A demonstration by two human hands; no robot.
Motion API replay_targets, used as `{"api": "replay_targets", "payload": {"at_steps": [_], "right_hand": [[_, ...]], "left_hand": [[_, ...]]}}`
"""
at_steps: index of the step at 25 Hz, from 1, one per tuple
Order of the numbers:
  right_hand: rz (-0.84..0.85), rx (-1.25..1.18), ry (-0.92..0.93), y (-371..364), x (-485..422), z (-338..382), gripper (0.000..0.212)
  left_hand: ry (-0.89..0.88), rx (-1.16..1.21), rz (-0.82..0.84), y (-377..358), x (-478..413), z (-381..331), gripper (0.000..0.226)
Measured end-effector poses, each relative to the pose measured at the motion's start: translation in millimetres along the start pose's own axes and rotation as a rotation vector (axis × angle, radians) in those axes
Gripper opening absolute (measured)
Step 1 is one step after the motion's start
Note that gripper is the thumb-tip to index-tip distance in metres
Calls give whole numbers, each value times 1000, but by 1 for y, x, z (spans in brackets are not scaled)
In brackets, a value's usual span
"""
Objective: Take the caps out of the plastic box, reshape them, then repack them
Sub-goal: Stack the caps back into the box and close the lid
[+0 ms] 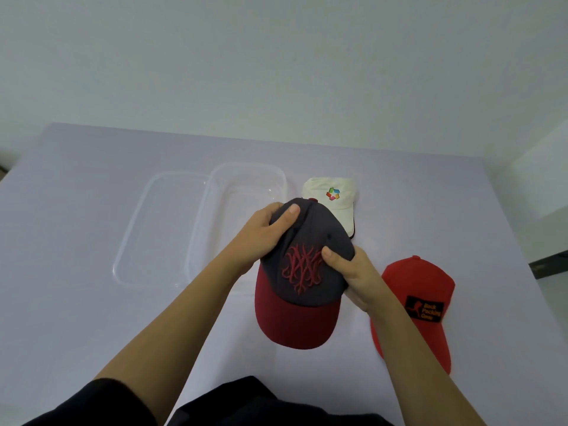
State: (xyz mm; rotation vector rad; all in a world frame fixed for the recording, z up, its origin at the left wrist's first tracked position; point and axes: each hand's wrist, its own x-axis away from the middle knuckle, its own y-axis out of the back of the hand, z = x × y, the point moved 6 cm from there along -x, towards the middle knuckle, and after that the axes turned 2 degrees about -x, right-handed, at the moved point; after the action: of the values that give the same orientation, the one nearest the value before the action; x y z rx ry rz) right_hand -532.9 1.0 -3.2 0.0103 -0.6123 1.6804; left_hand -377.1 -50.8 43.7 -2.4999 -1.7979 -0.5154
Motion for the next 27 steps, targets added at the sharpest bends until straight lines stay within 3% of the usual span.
{"api": "replay_targets", "payload": {"at_steps": [4, 8, 12, 15, 18, 21, 23, 27], "right_hand": [[49, -46, -5, -6, 7, 1, 83], [59, -52, -2, -9, 8, 6, 76], [-8, 26, 37, 5, 6, 12, 81], [21, -33, 75, 0, 11, 15, 81], [30, -113, 81, -12, 11, 11, 81], [38, -148, 60, -22, 7, 3, 76], [65, -71, 43, -24, 5, 4, 71], [153, 112, 51, -29, -1, 12, 65]], "left_hand": [[-43, 78, -122, -8, 5, -7, 64], [102, 223, -166, -9, 9, -4, 59], [11, -141, -372, -1, 19, -6, 56], [-152, -185, -550, 0, 35, -12, 49], [-173, -35, -522, 12, 27, -6, 49], [-101, -53, -512, 24, 22, 3, 50], [-32, -114, -367, 26, 18, 9, 59], [129, -112, 306, 25, 20, 10, 60]]}}
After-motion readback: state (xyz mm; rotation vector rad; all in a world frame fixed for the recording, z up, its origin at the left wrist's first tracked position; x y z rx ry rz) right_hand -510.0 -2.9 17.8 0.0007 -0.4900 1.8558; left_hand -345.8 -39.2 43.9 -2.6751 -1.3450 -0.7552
